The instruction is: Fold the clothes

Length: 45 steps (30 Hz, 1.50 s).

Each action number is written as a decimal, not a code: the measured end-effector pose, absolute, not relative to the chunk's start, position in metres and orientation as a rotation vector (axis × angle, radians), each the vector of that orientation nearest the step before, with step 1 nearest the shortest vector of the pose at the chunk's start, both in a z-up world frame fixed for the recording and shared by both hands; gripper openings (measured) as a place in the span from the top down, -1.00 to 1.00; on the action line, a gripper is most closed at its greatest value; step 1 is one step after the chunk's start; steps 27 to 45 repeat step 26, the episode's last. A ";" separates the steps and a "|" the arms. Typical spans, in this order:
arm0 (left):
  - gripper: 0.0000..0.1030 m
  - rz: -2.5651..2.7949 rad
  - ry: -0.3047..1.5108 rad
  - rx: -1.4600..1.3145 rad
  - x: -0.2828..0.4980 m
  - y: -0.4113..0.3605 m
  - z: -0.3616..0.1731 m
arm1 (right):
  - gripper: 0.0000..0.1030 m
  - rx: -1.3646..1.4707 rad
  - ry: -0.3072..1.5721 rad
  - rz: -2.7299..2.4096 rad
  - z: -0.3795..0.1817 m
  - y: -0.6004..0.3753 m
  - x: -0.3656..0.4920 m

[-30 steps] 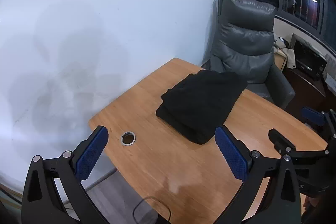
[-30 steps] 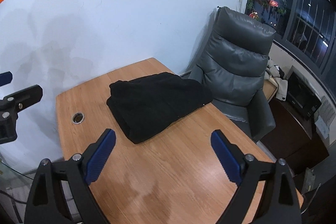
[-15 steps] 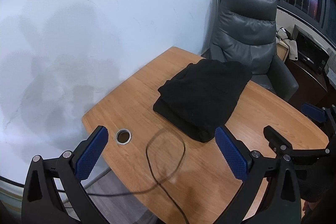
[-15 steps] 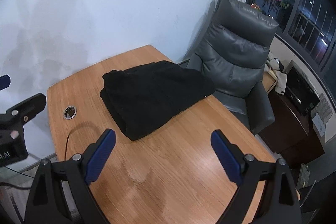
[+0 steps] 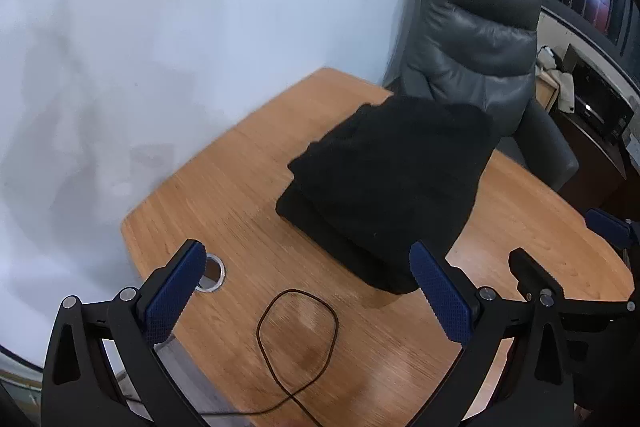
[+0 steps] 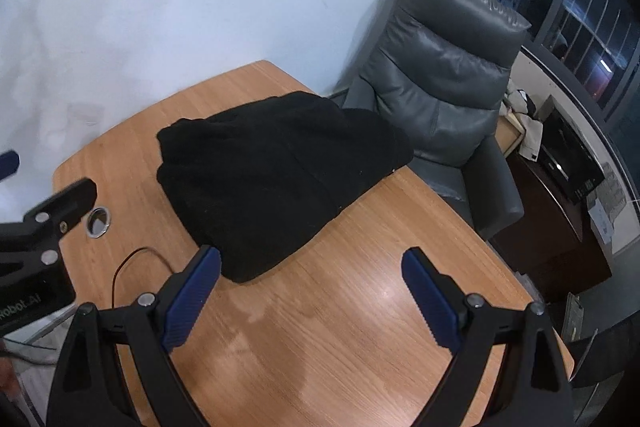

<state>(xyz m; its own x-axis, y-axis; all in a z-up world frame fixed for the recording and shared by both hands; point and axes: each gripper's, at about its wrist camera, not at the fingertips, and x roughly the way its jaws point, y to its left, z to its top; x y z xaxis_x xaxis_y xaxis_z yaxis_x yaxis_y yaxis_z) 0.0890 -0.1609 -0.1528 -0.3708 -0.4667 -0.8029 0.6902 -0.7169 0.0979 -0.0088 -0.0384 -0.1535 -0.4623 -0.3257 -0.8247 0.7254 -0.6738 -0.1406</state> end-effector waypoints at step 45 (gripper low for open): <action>-1.00 -2.114 0.359 1.215 0.049 -0.176 -0.213 | -0.84 1.209 0.691 -2.103 -0.221 -0.063 -0.034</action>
